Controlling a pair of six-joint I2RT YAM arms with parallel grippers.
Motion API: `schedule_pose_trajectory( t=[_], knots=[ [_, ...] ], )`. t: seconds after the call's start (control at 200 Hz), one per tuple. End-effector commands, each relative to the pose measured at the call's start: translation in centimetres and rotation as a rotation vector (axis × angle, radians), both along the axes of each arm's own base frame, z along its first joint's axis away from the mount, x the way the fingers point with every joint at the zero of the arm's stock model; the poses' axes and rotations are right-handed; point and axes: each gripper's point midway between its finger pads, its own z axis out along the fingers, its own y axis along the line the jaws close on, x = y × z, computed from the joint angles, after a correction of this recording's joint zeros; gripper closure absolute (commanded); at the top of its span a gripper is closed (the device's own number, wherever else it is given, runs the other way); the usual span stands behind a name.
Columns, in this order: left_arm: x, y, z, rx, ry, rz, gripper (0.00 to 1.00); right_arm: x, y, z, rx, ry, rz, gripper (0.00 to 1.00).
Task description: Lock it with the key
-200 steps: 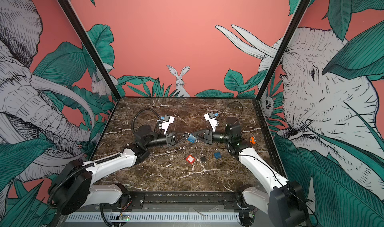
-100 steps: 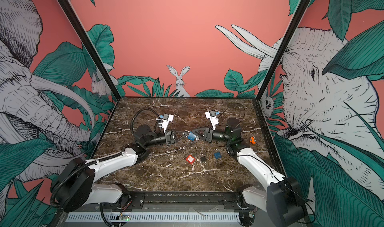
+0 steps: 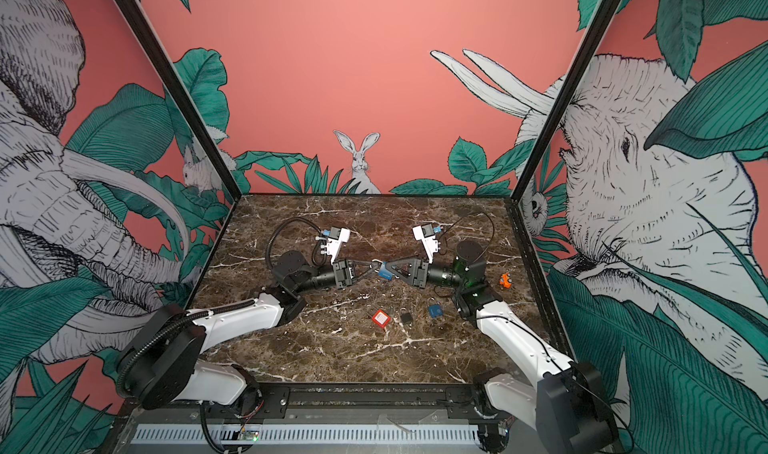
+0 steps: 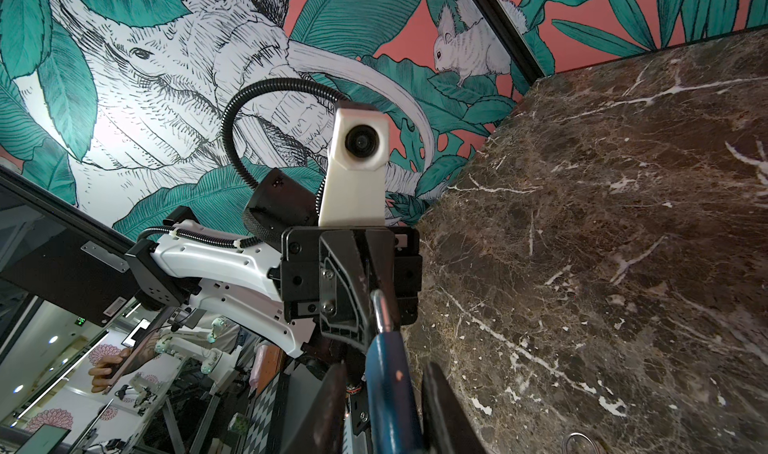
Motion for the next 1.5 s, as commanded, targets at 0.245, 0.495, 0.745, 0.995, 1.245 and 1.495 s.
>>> schedule_pose_trajectory(
  t=[0.245,0.495,0.745,0.995,1.245,1.495],
  knots=[
    [0.3,0.6,1.9,-0.058,-0.045,0.030,1.00,-1.1,0.0,0.9,0.037,-0.029,0.045,0.71],
    [0.3,0.5,1.9,-0.066,-0.040,0.028,1.00,-1.4,-0.1,0.7,0.028,-0.029,0.047,0.72],
    [0.4,0.2,1.5,-0.058,-0.030,0.012,1.00,-1.6,-0.2,1.4,0.037,-0.047,0.048,1.00],
    [-0.8,-0.2,1.3,0.013,-0.069,-0.059,0.67,-1.9,-0.1,1.1,-0.006,-0.043,0.072,1.00],
    [-1.5,0.1,1.5,0.084,-0.110,-0.074,0.63,-2.0,-0.2,1.6,-0.024,-0.067,0.071,1.00],
    [-2.0,-0.6,1.7,0.072,-0.105,-0.125,0.65,-1.8,0.0,1.7,-0.023,-0.061,0.084,1.00]
  ],
)
